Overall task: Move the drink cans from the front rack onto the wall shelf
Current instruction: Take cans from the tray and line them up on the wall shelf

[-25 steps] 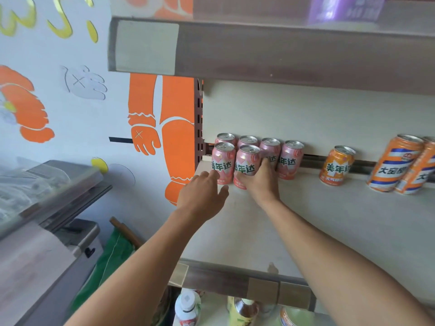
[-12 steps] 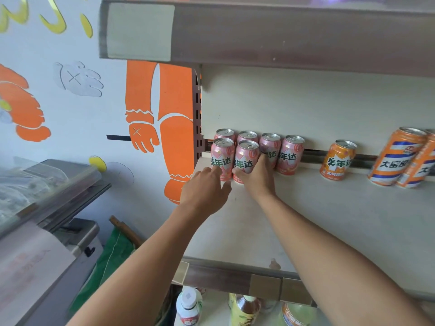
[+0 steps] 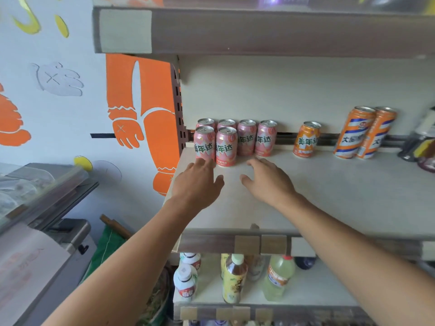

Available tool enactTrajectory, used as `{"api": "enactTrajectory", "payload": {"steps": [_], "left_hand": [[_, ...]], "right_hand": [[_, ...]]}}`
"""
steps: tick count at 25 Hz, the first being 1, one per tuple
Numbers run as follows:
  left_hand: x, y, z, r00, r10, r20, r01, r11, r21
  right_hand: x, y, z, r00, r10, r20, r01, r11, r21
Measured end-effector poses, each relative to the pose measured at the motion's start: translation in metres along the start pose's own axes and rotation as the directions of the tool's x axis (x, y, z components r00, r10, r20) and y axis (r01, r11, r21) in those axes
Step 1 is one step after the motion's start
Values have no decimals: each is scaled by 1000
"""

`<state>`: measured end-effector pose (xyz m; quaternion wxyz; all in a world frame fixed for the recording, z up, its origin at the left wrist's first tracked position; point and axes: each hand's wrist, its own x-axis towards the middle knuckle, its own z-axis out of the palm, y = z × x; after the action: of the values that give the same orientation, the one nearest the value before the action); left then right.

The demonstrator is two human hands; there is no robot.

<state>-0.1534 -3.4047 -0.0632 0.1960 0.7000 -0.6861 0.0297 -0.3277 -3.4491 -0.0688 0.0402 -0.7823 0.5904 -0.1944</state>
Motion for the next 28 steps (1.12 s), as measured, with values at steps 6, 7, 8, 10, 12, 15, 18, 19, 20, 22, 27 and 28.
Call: {"api": "enactTrajectory", "payload": {"steps": [6, 7, 8, 10, 12, 15, 18, 19, 20, 22, 27, 28], "left_hand": [[-78, 60, -16, 970, 243, -11, -240, 952, -192], [-93, 76, -17, 957, 289, -23, -286, 930, -229], [-106, 92, -18, 942, 333, -31, -329, 909, -256], [-128, 129, -15, 901, 432, -35, -424, 861, -281], [-146, 162, -10, 857, 514, -34, -501, 815, -291], [-173, 221, 6, 779, 627, 1, -594, 738, -321], [-198, 292, 28, 686, 728, 29, -679, 653, -336], [-208, 324, 37, 638, 769, 36, -713, 608, -349], [-216, 352, 45, 597, 801, 45, -736, 569, -367], [-236, 410, 61, 518, 853, 61, -766, 495, -410], [-287, 542, 101, 320, 944, 74, -818, 315, -480], [-295, 562, 110, 294, 952, 88, -818, 298, -492]], "right_hand": [[-145, 21, -53, 993, 59, -102, -69, 992, -105], [-168, 27, -59, 991, 82, -103, -94, 988, -122], [-189, 33, -65, 989, 104, -103, -117, 983, -140], [-228, 52, -79, 978, 162, -129, -182, 970, -161], [-264, 72, -93, 957, 222, -185, -252, 954, -162], [-323, 111, -111, 912, 331, -242, -376, 910, -172], [-378, 163, -129, 835, 478, -273, -526, 838, -143], [-398, 185, -137, 794, 536, -287, -585, 803, -119], [-417, 205, -144, 756, 583, -296, -632, 769, -99], [-455, 247, -156, 691, 658, -299, -707, 702, -89], [-547, 351, -175, 485, 827, -285, -864, 504, -10], [-562, 369, -177, 444, 852, -278, -883, 468, 25]]}}
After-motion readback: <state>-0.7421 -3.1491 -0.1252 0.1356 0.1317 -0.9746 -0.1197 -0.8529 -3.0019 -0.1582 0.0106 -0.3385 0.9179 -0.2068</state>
